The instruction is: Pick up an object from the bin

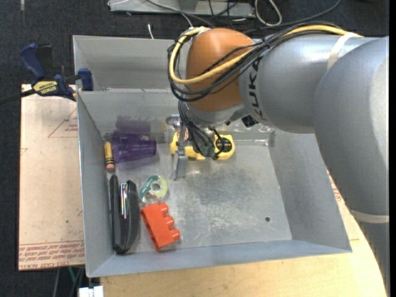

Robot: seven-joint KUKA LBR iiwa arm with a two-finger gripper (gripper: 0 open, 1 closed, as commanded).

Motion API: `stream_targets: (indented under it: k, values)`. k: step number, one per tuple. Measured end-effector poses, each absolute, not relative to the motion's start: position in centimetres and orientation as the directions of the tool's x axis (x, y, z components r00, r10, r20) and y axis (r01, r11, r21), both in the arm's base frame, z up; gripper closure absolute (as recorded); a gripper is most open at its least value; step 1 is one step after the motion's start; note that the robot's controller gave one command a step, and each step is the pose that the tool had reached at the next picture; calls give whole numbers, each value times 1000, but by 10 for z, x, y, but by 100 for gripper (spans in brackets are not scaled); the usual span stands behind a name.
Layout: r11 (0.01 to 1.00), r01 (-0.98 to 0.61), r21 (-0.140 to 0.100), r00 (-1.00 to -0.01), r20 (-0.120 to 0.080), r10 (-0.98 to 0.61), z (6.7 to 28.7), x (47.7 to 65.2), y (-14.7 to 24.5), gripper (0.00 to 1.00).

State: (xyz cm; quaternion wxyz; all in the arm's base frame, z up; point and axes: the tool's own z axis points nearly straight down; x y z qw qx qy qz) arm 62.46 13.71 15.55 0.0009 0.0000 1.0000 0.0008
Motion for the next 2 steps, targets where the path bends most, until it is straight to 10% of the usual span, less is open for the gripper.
stream_targets:
  k: [1, 2]
  values:
    - [998, 69, 1, -998, -1, 69, 75, 657, 183, 0]
    - [998, 70, 3, -997, -6, 70, 79, 657, 183, 0]
